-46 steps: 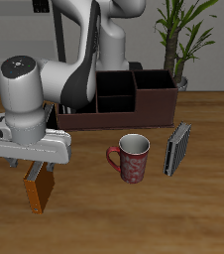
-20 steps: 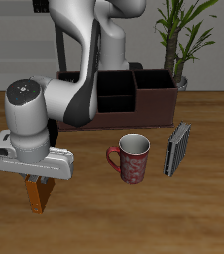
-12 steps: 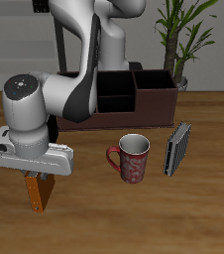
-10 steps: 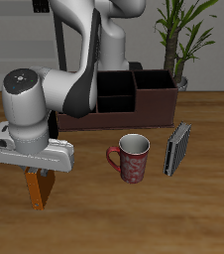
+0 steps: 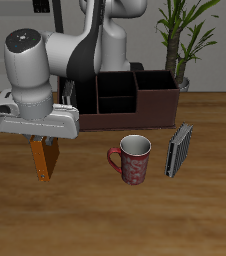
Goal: Place the right striped book into the back desk caddy's left compartment and place the orange book into the back desk caddy's left compartment and place the red mug into the back desk caddy's right compartment
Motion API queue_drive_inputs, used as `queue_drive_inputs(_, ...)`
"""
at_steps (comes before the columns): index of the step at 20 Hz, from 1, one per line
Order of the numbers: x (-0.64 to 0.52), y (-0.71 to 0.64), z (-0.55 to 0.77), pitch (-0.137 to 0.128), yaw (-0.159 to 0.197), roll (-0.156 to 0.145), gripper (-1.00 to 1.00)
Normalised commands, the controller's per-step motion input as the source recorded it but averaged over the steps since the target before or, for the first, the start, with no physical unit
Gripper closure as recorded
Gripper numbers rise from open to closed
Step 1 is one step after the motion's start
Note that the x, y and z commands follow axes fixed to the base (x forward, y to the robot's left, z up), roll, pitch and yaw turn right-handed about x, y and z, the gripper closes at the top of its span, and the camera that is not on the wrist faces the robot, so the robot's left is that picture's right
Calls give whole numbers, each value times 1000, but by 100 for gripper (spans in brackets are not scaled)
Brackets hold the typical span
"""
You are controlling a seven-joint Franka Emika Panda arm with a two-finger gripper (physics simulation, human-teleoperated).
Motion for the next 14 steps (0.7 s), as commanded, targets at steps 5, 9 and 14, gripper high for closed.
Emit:
queue_drive_inputs(5, -515, 76, 424, -30, 8, 18, 100)
queue_drive_inputs(9, -104, 15, 88, -18, -1, 4, 100)
queue_drive_inputs(14, -1066, 171, 527, -109, 43, 63, 100)
